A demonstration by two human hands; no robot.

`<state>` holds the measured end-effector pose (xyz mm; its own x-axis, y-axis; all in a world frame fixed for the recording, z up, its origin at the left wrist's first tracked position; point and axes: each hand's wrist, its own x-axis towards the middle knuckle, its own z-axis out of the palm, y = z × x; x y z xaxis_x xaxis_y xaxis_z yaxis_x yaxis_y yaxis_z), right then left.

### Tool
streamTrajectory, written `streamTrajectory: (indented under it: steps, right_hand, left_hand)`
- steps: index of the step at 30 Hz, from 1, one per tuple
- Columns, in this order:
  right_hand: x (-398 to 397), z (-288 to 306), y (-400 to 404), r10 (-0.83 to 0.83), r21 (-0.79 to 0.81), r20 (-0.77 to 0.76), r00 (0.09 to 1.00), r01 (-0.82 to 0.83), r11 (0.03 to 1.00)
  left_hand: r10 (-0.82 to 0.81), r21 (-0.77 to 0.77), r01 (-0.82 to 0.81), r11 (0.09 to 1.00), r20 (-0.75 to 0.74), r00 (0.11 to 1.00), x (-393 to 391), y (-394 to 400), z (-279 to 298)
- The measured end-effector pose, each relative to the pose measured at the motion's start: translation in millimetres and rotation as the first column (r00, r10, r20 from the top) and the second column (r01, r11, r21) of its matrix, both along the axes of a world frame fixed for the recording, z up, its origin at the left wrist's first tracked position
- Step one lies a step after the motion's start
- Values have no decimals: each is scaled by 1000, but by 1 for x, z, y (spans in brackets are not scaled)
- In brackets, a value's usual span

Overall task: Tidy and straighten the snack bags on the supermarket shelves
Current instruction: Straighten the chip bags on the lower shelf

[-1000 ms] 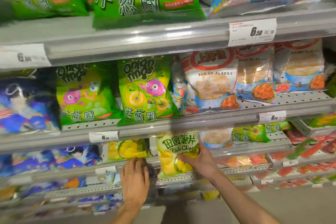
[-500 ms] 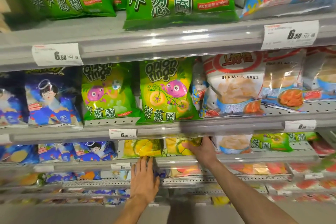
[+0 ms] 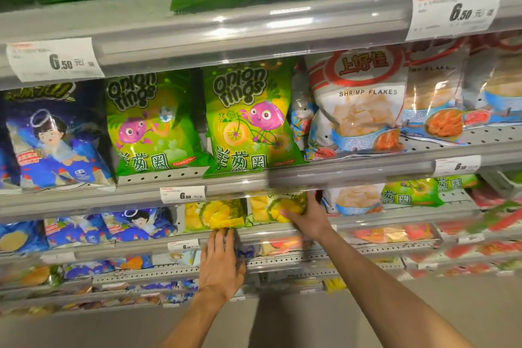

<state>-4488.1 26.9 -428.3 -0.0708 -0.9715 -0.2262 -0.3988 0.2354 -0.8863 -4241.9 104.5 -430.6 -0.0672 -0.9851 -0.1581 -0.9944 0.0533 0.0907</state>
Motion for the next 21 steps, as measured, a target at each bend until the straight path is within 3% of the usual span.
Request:
streamTrajectory:
  steps: [6,9,12,16,19,21]
  right_hand:
    - [11,-5,47,-177,-216,-191,965,135,967]
    - [13,-20,87,-284,-304,-232,930,209,930]
    - [13,-42,126,-398,-326,-199,896,323,889]
    - [2,-79,161,-512,-146,-119,851,495,857]
    - [-14,-106,168,-566,-67,-103,818,562,825]
    - [-26,-125,165,-567,-27,-84,819,567,823]
  left_hand:
    - [-104,20,103,995,119,987,8,1,-6]
    - [-112,-47,116,992,78,991,6,5,-11]
    - [-134,-149,120,982,-89,987,7,15,-28]
    - [-187,-217,118,969,-328,926,7,43,-68]
    - [-144,-126,96,987,-459,877,-3,53,-94]
    - [9,-28,-30,999,-558,830,-14,45,-107]
